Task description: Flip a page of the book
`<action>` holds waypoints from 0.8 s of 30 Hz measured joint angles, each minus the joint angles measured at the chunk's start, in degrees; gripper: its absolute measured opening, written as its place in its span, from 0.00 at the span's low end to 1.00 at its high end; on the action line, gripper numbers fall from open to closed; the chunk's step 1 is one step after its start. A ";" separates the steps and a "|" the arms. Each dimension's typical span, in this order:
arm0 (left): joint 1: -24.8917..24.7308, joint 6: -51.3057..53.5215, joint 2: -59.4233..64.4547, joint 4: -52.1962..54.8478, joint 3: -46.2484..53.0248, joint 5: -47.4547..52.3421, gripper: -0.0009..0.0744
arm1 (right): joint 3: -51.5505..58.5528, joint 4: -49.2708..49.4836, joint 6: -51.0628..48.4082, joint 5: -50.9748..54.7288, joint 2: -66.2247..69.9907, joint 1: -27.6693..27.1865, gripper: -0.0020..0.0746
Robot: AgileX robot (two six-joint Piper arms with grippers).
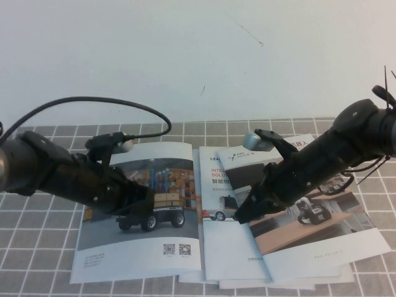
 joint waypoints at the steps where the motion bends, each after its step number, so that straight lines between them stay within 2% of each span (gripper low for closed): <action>1: -0.48 0.00 0.58 0.89 0.00 -1.20 0.01 | 0.00 -1.50 0.85 0.00 0.00 0.00 0.03; 6: -4.82 -2.45 2.93 6.71 -0.13 -6.72 0.01 | 0.00 -9.09 5.08 -0.38 0.00 0.00 0.03; 10: -8.26 -4.02 3.69 9.64 -0.57 -10.35 0.01 | 0.00 -11.09 6.18 -0.47 0.00 0.00 0.03; 16: -9.24 -7.20 2.47 11.74 -0.70 -11.16 0.01 | 0.00 -14.54 6.40 -0.36 -2.93 0.00 0.02; 20: -9.61 -7.75 -3.92 13.26 -0.49 -10.52 0.01 | 0.00 -22.20 8.19 0.19 -10.76 0.00 0.02; 24: -9.61 -9.43 -14.95 17.01 -0.49 -7.34 0.01 | 0.00 -34.17 13.33 1.13 -20.86 0.00 0.02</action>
